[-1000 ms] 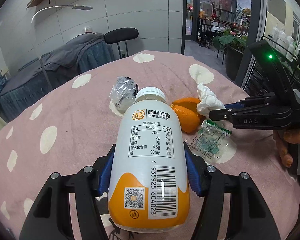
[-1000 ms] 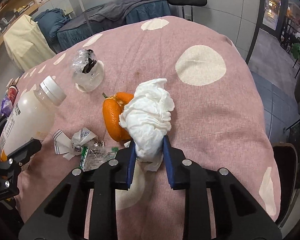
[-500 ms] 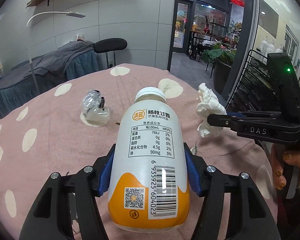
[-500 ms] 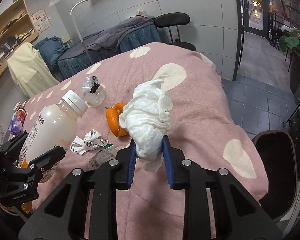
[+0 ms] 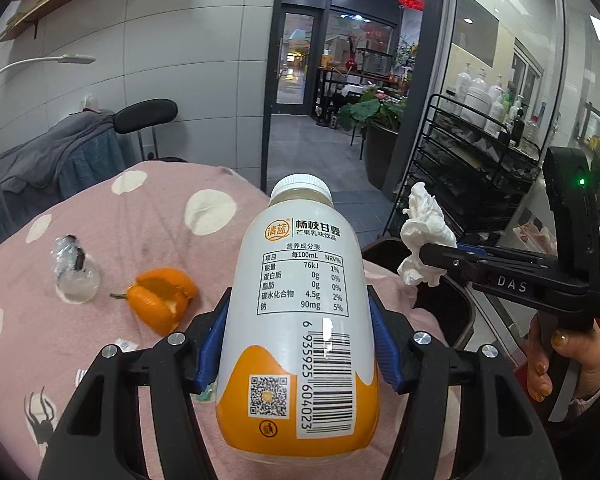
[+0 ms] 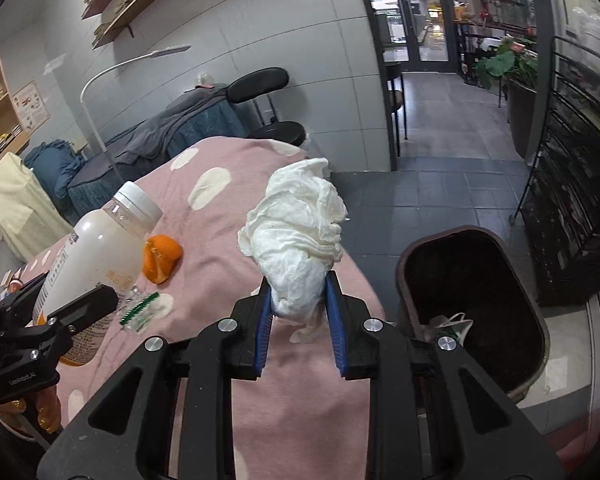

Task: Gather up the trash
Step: 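Carry the bottle and tissue over the black bin with both tools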

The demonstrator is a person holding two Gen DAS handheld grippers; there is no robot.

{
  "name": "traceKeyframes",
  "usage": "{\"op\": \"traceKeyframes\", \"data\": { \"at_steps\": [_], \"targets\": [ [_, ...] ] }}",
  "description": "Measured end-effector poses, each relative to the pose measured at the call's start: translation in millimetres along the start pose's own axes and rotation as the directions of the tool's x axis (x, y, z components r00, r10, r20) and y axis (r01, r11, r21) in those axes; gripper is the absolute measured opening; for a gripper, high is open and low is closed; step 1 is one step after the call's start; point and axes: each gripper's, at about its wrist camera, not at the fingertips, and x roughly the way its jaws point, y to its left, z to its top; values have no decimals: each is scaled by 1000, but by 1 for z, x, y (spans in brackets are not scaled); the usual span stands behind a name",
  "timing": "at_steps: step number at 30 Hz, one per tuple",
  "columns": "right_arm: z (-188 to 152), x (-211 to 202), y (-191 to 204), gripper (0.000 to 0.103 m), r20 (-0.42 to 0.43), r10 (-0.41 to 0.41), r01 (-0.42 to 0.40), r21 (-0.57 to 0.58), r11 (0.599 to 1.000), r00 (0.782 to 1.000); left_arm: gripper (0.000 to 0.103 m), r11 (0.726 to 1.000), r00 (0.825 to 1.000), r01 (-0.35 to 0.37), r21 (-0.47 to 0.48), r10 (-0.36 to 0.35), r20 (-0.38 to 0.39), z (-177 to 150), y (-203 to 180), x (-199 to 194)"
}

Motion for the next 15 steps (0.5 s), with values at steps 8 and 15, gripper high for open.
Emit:
{"op": "traceKeyframes", "data": {
  "at_steps": [8,15],
  "targets": [
    [-11,-10,-75,26,-4,-110,109,137,985,994,61,994,995,99,55,-98,-14,12,-47,25],
    [-29,15,-125,26,-75,-184,196,209,958,980,61,986,987,154,70,-150,-49,16,-72,46]
  ]
}}
